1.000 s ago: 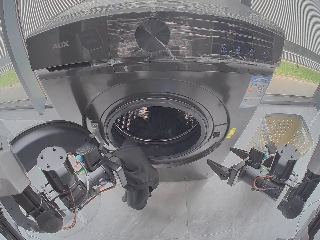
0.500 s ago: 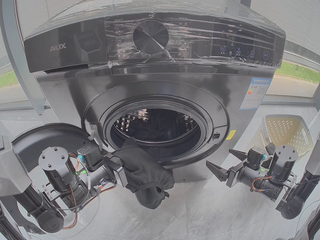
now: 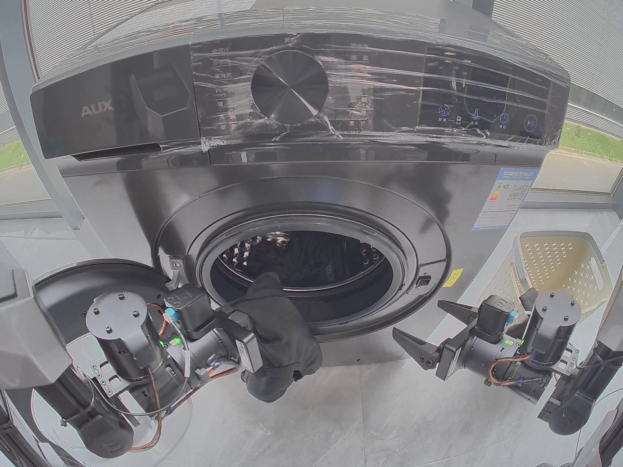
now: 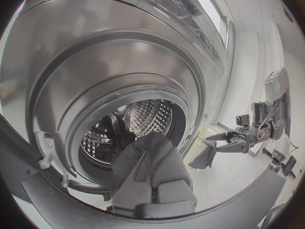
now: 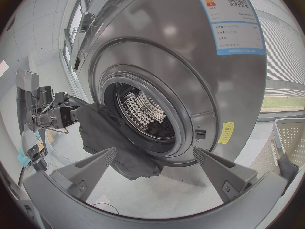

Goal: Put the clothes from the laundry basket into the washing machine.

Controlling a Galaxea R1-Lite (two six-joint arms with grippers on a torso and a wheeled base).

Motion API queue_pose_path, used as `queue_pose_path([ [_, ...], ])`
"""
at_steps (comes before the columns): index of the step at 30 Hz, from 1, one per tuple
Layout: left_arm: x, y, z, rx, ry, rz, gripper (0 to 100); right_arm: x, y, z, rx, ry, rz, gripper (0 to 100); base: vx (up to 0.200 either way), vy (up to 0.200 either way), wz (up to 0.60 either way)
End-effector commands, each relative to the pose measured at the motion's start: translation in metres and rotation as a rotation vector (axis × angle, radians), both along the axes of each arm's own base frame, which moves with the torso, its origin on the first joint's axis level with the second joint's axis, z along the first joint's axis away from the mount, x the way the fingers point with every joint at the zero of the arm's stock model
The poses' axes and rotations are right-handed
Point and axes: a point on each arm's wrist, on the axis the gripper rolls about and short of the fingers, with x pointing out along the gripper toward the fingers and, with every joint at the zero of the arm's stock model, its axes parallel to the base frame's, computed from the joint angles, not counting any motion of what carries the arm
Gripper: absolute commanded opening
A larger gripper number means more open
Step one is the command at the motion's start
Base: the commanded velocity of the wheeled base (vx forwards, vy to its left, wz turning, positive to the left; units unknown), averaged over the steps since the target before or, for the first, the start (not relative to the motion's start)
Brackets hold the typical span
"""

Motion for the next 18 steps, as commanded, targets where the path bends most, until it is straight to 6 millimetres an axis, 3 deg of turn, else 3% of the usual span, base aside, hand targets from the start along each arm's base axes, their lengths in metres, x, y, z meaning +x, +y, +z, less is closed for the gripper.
queue_pose_path([
  [1,0.010,-0.020,-0.019,0.037,0.036,-0.024,0,-0.011,0.006,0.003,0.004,-0.005,0.046,100,0.000,0.000,0.00],
  [5,0.029,-0.034,-0.043,0.057,0.080,-0.030,0,-0.015,0.007,0.001,-0.003,0.005,0.063,100,0.000,0.000,0.00],
  [12,0.103,-0.063,-0.065,-0.035,0.005,0.015,0,-0.017,0.011,-0.001,-0.008,0.011,0.080,100,0.000,0.000,0.00],
  [18,0.139,-0.080,-0.079,-0.083,-0.050,0.051,0,-0.018,0.012,-0.001,-0.009,0.012,0.088,100,0.000,0.000,0.00],
])
